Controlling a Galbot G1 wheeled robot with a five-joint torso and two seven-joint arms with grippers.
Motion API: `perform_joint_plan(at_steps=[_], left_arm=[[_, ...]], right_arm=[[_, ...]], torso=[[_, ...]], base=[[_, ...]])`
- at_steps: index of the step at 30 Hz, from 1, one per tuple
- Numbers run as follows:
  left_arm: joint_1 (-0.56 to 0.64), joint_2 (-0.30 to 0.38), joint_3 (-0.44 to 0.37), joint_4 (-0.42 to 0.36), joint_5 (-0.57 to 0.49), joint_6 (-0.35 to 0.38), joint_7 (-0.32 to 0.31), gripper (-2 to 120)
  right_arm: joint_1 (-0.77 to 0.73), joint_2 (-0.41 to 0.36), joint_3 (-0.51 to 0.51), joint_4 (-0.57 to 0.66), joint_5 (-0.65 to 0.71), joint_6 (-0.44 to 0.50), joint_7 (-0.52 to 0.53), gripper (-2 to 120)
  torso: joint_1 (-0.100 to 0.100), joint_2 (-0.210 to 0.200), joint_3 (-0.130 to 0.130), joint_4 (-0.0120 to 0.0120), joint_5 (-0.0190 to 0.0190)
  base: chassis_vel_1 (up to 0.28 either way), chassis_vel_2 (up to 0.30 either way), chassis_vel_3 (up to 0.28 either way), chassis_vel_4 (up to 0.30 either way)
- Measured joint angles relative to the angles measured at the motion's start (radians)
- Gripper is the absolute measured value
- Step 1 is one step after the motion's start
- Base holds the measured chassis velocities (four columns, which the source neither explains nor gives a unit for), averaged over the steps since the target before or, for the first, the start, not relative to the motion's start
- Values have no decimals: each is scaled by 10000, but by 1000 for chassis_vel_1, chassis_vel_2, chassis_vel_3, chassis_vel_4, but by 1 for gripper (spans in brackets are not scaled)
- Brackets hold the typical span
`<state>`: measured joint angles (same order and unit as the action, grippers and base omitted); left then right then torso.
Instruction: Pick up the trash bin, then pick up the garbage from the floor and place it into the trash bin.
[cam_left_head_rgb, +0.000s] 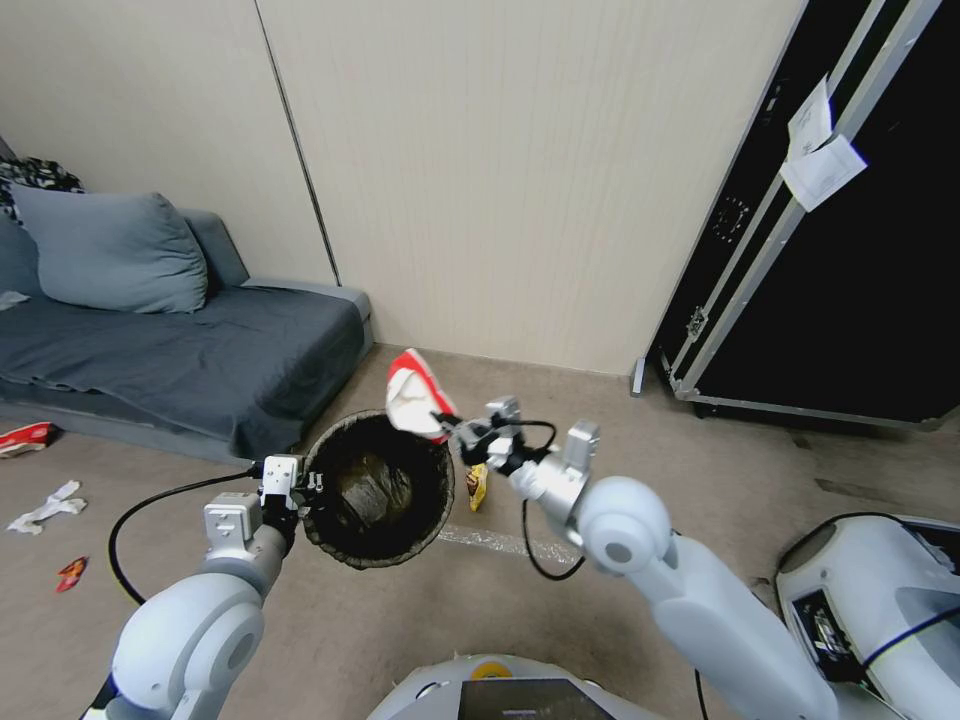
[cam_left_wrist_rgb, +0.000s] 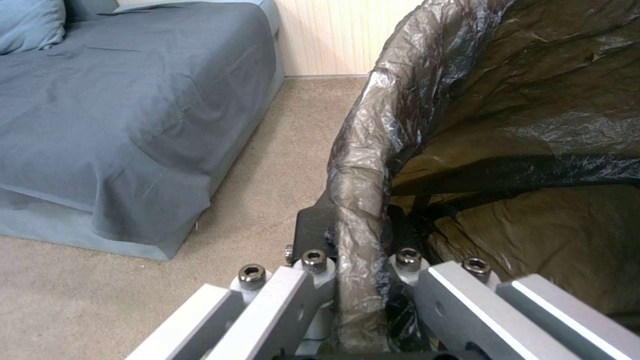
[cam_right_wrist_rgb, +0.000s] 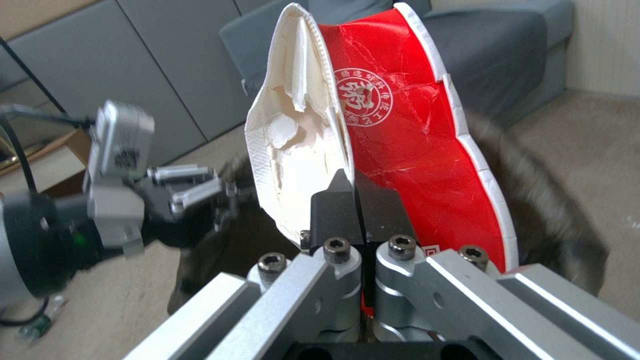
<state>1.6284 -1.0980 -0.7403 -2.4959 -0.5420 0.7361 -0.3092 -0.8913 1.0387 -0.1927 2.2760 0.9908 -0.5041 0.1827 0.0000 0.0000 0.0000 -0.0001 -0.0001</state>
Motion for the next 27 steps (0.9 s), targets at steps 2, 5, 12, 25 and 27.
perform_joint_plan(at_steps=[2,5,12,25,27], left_arm=[[-22,-13,8,3,0,0,3,1],[-59,-29,43,24,0,0,8,1],[-146,-27,83,49,-9,0,21,1],[-147,-27,23,1,-45,0,28,1],[-147,-27,15,-4,-51,-1,29,1]], right_arm=[[-54,-7,-120,-35,-54,-6,23,0],[-116,-13,-315,-73,-148,-47,56,0],[-276,-52,-712,-114,-502,-403,67,18],[-151,-15,-807,-207,-697,-494,487,63],[-96,-34,-640,-82,-693,-494,489,69]], torso=[[0,0,-1,0,0],[0,0,0,0,0],[0,0,0,-1,1],[0,0,0,0,1],[0,0,0,0,1]], base=[[0,0,0,0],[0,0,0,0],[0,0,0,0],[0,0,0,0],[0,0,0,0]])
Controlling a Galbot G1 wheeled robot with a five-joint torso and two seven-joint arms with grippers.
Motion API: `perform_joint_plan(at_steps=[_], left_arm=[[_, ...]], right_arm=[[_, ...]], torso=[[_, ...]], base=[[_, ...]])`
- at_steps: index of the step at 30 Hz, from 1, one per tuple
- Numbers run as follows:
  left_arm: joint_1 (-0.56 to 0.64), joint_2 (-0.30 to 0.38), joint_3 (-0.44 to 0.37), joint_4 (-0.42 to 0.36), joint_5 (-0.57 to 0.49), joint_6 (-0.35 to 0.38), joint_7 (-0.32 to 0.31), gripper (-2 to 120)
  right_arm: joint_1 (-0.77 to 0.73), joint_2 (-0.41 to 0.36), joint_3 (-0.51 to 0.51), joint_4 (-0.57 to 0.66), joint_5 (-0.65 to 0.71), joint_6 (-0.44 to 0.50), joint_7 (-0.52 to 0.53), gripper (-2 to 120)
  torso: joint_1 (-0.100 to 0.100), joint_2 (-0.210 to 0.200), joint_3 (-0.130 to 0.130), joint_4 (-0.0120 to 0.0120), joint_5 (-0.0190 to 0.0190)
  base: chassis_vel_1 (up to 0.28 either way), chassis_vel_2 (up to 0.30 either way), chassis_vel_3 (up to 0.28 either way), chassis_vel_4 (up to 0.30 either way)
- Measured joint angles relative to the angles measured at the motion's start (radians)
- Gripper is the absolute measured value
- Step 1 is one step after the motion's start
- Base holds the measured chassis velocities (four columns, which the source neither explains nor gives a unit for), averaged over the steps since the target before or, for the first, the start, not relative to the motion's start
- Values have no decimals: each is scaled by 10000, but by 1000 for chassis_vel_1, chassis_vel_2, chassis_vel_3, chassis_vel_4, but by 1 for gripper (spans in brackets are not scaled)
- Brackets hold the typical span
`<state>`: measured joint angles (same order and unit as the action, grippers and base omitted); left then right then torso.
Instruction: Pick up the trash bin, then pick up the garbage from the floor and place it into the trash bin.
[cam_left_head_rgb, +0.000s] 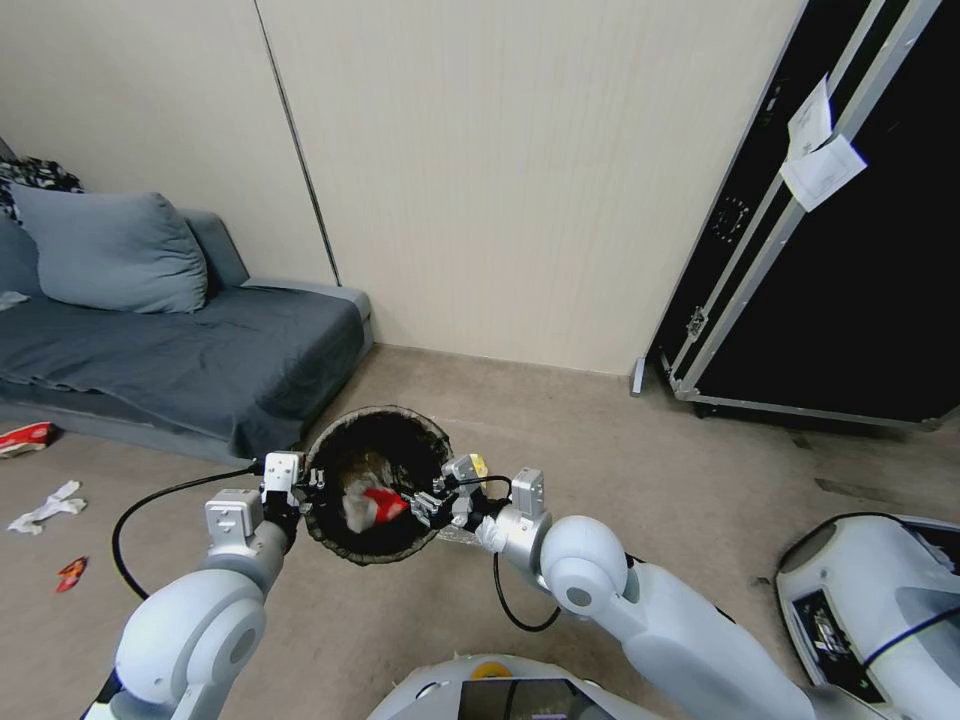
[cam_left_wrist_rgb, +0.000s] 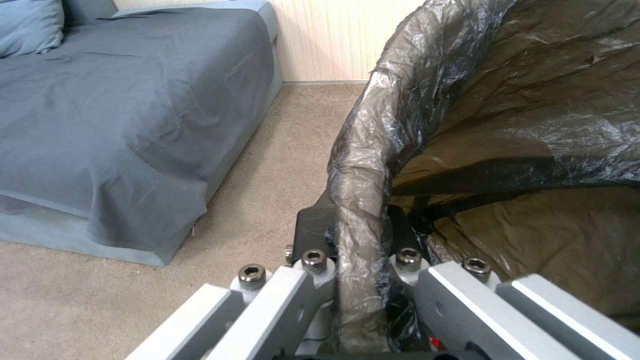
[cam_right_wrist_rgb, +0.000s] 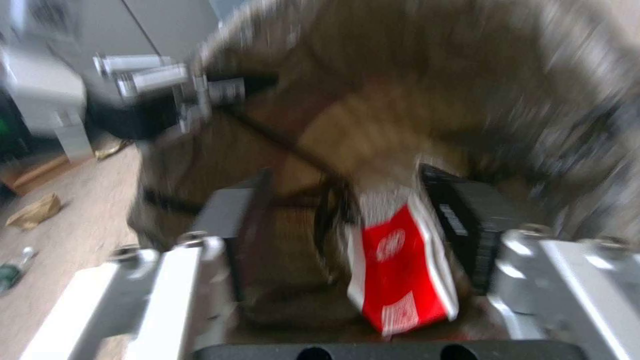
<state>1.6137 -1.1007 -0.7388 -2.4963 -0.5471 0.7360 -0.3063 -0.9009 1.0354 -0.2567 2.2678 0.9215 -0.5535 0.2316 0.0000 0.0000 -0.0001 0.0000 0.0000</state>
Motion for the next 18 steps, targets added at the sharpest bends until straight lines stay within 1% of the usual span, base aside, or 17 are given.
perform_joint_plan(at_steps=[1,3,4,5,6,7,9,11,12,15,16,18], left_arm=[[1,0,-5,-2,-1,0,0,1],[13,-4,-26,-16,-1,-1,0,1],[13,-4,-26,-16,-1,-1,0,1],[16,-8,-28,-21,-1,-3,1,1],[21,-15,-29,-27,-1,-3,1,1],[23,-34,-29,-30,-2,-4,1,1],[23,-45,-26,-31,-2,-5,1,1],[29,-81,-7,-32,-1,-6,4,1],[29,-81,-7,-32,-1,-6,4,1],[74,-111,-6,-35,6,-7,4,1],[74,-111,-6,-35,6,-7,4,1],[127,-117,-34,-36,14,-7,5,1]], right_arm=[[45,-17,127,72,13,0,0,72],[223,-108,644,303,153,6,12,83],[223,-108,644,303,153,6,12,83],[273,-145,819,344,175,12,13,88],[329,-207,1071,372,189,32,13,91],[379,-268,1417,376,202,60,13,96],[393,-286,1596,373,206,86,13,99],[378,-331,2178,302,207,173,14,100],[378,-331,2178,302,207,173,14,100],[191,-376,2970,190,201,210,28,100],[191,-376,2970,190,201,210,28,100],[0,-410,3517,110,191,226,56,100]], torso=[[0,0,0,0,0],[0,0,0,0,0],[0,0,0,0,0],[0,0,1,1,1],[0,0,0,0,0],[0,0,0,0,0],[0,0,0,0,1],[0,0,0,1,0],[0,0,0,1,0],[0,0,0,0,1],[0,0,0,0,1],[0,0,0,0,1]], base=[[0,0,0,0],[0,0,0,0],[0,0,0,0],[0,0,0,0],[0,0,0,0],[0,0,0,0],[0,0,0,0],[0,0,0,0],[0,0,0,0],[0,0,0,0],[0,0,0,0],[0,0,0,0]])
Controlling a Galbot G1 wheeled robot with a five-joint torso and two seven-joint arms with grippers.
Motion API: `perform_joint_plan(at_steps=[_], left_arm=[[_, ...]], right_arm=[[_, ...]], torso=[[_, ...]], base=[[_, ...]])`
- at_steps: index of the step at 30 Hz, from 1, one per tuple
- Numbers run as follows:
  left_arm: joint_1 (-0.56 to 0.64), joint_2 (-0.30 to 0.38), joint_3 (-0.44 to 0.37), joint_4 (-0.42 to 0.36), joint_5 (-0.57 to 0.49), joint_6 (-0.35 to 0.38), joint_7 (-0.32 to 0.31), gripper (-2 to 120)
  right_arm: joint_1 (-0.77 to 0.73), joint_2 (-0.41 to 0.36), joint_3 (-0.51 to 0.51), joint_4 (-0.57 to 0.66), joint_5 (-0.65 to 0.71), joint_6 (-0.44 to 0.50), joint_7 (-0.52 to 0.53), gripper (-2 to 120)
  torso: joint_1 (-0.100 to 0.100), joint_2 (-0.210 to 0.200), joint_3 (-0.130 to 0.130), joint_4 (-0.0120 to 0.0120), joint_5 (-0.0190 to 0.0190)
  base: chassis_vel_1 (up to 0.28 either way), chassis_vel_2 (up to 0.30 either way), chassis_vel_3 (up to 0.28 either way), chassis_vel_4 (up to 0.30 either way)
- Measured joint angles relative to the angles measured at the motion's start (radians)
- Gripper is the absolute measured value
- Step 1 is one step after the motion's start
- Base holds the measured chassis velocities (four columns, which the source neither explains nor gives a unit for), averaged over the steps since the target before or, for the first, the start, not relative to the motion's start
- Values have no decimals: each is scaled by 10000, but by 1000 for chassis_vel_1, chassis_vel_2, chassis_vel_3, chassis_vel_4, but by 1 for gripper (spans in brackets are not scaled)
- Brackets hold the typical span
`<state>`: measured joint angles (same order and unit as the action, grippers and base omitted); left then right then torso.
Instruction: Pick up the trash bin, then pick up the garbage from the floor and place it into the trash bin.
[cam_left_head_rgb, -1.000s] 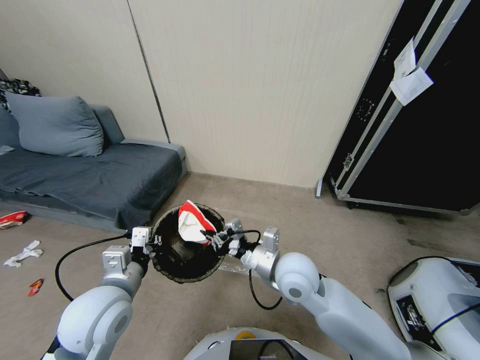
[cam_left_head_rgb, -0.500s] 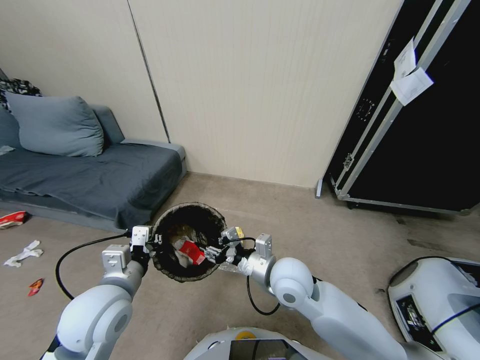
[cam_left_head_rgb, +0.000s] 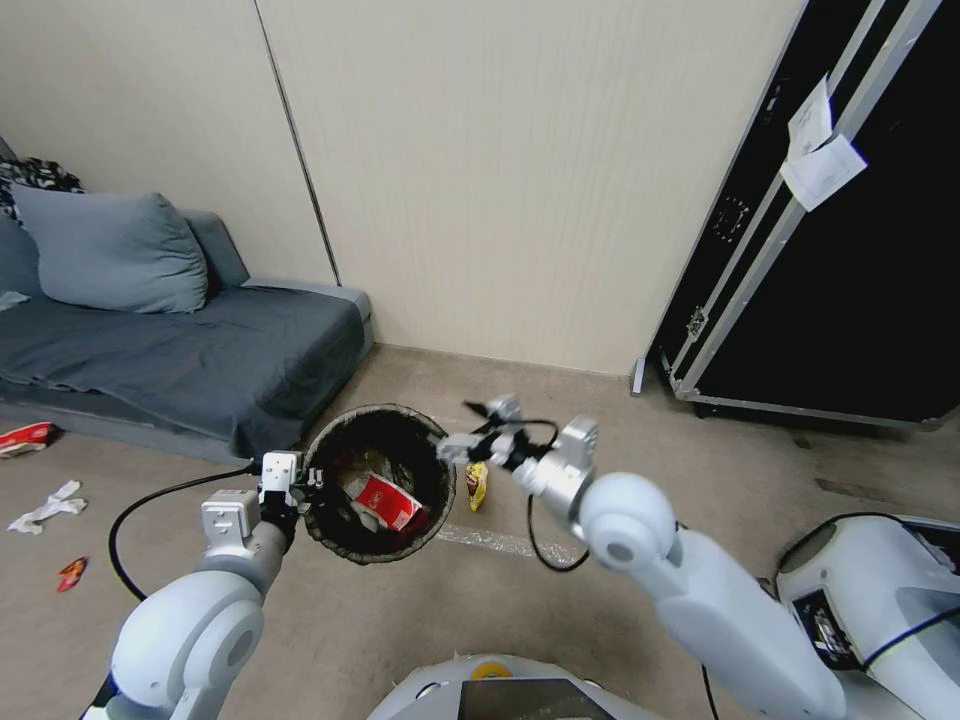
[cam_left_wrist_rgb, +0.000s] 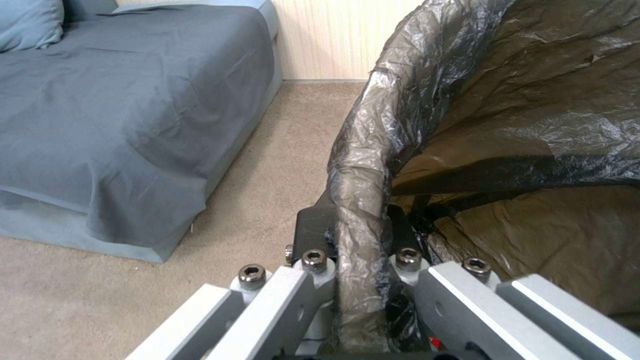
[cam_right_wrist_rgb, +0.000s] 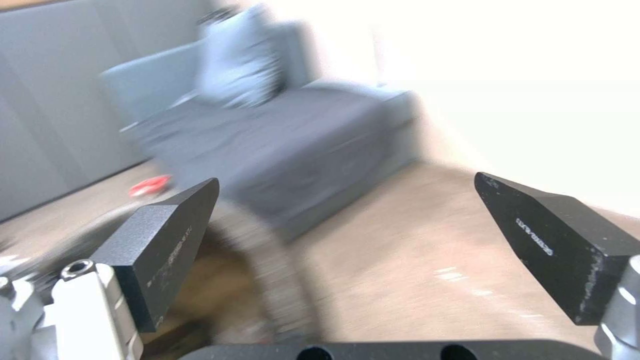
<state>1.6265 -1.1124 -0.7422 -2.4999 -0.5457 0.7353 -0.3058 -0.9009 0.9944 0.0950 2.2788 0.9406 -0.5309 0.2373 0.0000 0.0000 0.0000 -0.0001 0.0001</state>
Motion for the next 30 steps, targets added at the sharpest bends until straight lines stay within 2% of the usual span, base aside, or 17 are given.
perform_joint_plan(at_steps=[8,11,13,19,24,30], left_arm=[[60,4,-42,-3,12,0,3,1],[75,5,-42,-3,16,0,5,1],[87,1,-40,-3,18,0,9,1],[104,5,-39,-3,18,0,19,1],[160,3,-30,-4,23,0,26,1],[198,-3,-31,-3,24,0,30,1]], right_arm=[[-717,-61,1144,-429,-456,99,84,100],[-983,-19,1321,-890,-1212,283,44,100],[-1255,60,1384,-1533,-2374,570,-227,100],[-1548,338,1236,-2516,-3230,874,-565,100],[-1625,910,740,-3889,-3562,1068,-871,100],[-1506,1572,378,-4839,-3780,1110,-1206,100]], torso=[[0,0,0,0,-1],[0,0,0,1,0],[0,0,0,0,0],[0,0,0,1,-2],[0,0,1,1,-1],[0,0,0,1,-2]], base=[[0,0,0,0],[0,0,0,0],[0,0,0,0],[0,0,0,0],[0,0,0,0],[0,0,0,0]])
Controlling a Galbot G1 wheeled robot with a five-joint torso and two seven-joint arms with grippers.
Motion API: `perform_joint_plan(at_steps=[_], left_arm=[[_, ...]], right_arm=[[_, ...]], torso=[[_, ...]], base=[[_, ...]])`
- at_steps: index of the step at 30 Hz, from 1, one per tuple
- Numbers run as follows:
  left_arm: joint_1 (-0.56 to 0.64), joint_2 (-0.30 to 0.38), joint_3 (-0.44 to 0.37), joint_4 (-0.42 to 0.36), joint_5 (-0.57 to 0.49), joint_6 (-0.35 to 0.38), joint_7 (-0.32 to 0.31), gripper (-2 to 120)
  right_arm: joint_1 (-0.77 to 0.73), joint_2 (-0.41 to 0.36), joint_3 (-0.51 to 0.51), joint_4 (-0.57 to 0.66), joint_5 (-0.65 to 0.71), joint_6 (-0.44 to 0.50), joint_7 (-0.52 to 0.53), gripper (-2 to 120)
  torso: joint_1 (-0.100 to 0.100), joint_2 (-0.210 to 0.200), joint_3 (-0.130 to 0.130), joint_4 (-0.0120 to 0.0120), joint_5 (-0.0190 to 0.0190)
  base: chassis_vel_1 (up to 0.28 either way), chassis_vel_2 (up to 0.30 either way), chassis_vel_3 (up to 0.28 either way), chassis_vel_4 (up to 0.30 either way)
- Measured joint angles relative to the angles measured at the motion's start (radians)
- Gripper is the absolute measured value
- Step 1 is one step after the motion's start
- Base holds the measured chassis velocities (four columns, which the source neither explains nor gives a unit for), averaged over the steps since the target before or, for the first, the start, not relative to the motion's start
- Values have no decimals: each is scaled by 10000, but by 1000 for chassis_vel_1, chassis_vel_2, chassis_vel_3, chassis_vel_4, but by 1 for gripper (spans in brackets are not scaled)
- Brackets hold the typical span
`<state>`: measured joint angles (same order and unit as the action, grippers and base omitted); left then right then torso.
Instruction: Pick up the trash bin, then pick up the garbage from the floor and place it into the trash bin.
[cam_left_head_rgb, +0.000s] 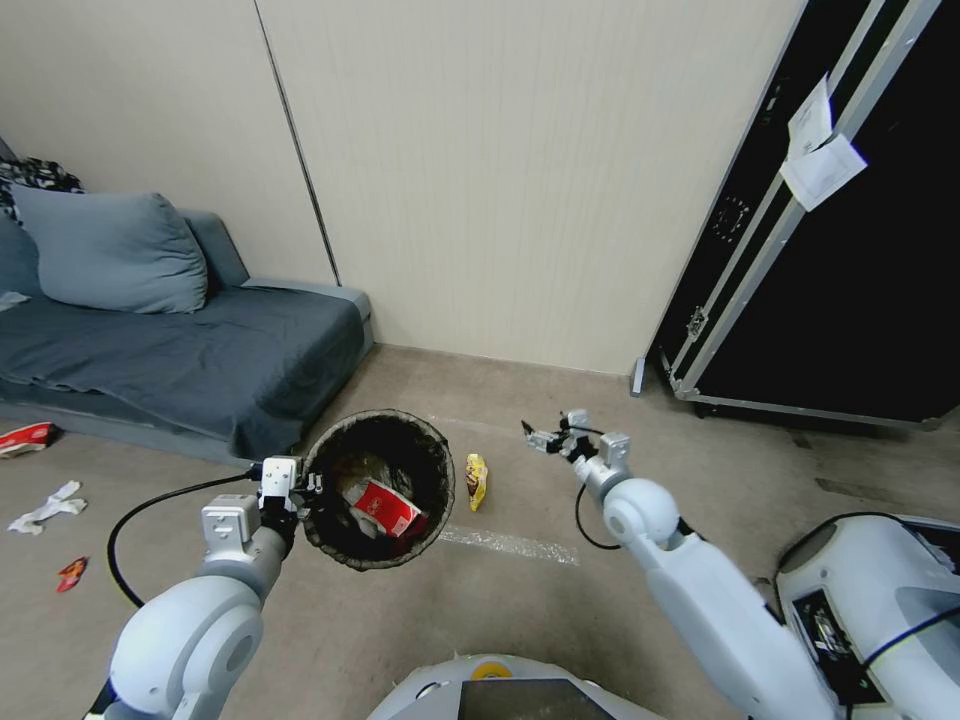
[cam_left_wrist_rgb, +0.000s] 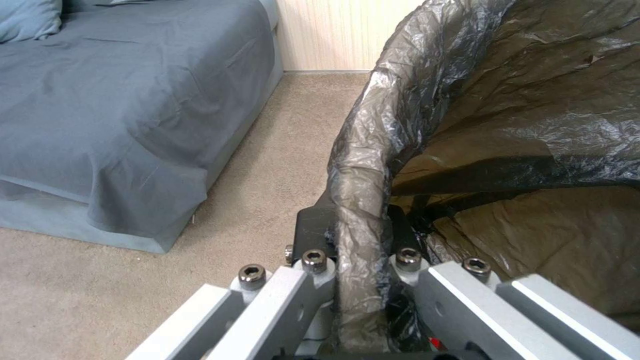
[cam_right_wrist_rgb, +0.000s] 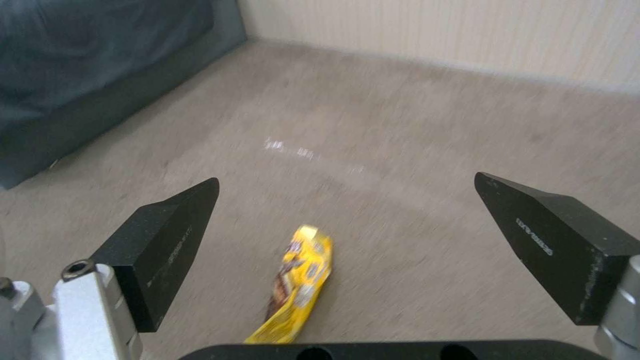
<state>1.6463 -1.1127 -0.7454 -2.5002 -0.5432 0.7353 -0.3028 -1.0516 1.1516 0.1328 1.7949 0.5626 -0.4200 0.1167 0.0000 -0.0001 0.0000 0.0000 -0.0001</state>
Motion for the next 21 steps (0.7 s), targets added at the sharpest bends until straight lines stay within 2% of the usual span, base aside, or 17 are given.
perform_joint_plan(at_steps=[3,5,9,11,21], left_arm=[[22,0,-3,1,1,0,0,1],[87,10,-2,2,-3,0,3,1],[111,15,-2,2,-6,0,4,1],[126,31,-21,2,-12,0,8,1],[198,56,-17,2,-16,0,89,1]], right_arm=[[55,283,-139,-380,-33,11,-13,100],[182,749,-468,-1200,-197,187,-5,100],[336,1097,-626,-1935,-397,305,4,100],[541,1473,-746,-2853,-694,463,6,100],[887,2121,-849,-4566,-1805,1068,138,100]], torso=[[0,0,0,0,-1],[0,0,0,0,0],[0,0,0,1,-1],[0,0,0,0,-1],[0,1,0,-1,-1]], base=[[0,0,0,0],[0,0,0,0],[0,0,0,0],[0,0,0,0],[0,0,0,0]])
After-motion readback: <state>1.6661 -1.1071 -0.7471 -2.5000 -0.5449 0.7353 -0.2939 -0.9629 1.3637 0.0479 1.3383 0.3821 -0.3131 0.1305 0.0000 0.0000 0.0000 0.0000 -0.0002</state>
